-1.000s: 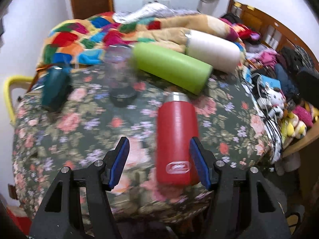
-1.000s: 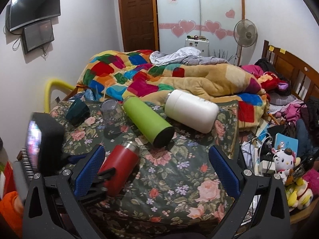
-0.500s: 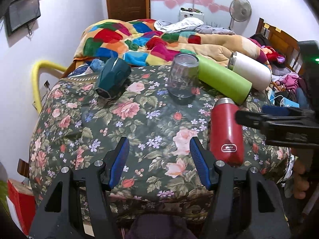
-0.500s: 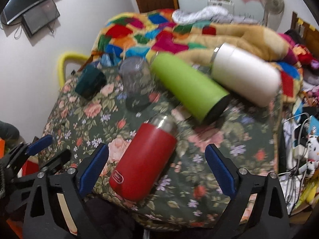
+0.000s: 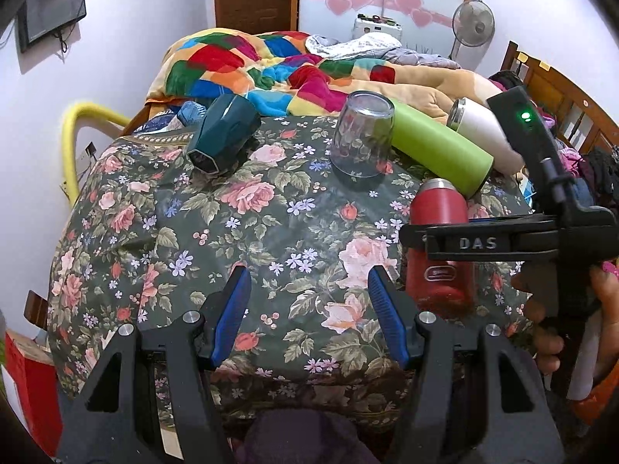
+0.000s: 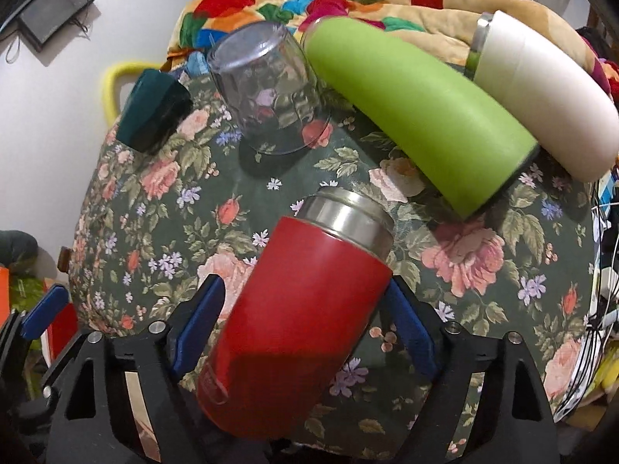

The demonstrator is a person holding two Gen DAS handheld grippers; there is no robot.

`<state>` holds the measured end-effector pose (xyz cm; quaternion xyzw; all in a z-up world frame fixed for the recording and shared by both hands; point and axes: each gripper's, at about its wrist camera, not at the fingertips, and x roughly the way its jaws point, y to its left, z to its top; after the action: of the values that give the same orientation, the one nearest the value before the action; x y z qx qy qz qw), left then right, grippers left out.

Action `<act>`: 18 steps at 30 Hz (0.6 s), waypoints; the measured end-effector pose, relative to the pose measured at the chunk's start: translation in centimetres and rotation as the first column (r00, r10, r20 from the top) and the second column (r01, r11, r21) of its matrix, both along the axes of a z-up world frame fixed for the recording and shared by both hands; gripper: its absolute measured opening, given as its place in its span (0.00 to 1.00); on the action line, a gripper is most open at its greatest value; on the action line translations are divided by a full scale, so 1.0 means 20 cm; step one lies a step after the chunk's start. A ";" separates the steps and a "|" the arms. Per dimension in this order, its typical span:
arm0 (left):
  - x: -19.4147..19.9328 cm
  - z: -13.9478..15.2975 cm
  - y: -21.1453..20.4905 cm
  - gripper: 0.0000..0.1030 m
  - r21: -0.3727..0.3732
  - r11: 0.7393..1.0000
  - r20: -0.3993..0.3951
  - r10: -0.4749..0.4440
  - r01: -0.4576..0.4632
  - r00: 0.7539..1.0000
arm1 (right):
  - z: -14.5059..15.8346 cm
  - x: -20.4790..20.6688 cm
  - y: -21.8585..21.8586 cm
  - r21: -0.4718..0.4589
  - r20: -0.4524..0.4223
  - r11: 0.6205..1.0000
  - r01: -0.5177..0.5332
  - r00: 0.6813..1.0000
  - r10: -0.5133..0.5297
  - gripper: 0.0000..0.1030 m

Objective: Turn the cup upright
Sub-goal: 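Rotate the red bottle with the right tool so its opening points up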

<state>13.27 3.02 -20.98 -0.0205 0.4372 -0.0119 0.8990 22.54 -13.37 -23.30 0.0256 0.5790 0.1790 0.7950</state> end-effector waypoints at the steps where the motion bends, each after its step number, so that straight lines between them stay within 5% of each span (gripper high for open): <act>1: 0.00 0.00 0.00 0.60 -0.001 1.000 -0.001 0.001 -0.001 1.000 | -0.01 0.01 0.01 0.005 -0.009 1.000 -0.005 1.000 0.005 0.77; 9: -0.01 0.01 -0.01 0.60 -0.003 1.000 0.002 -0.002 0.002 1.000 | -0.01 0.02 0.02 0.034 -0.018 0.999 -0.029 0.999 0.030 0.61; 18: 0.00 0.07 -0.03 0.60 -0.001 1.000 0.028 -0.006 0.006 1.000 | 0.15 -0.06 0.03 0.011 0.129 0.996 -0.083 0.988 0.081 0.58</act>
<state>13.21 2.36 -19.60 -0.0195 0.4247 -0.0150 0.9050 21.25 -12.79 -20.34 -0.0032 0.5256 0.2177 0.8224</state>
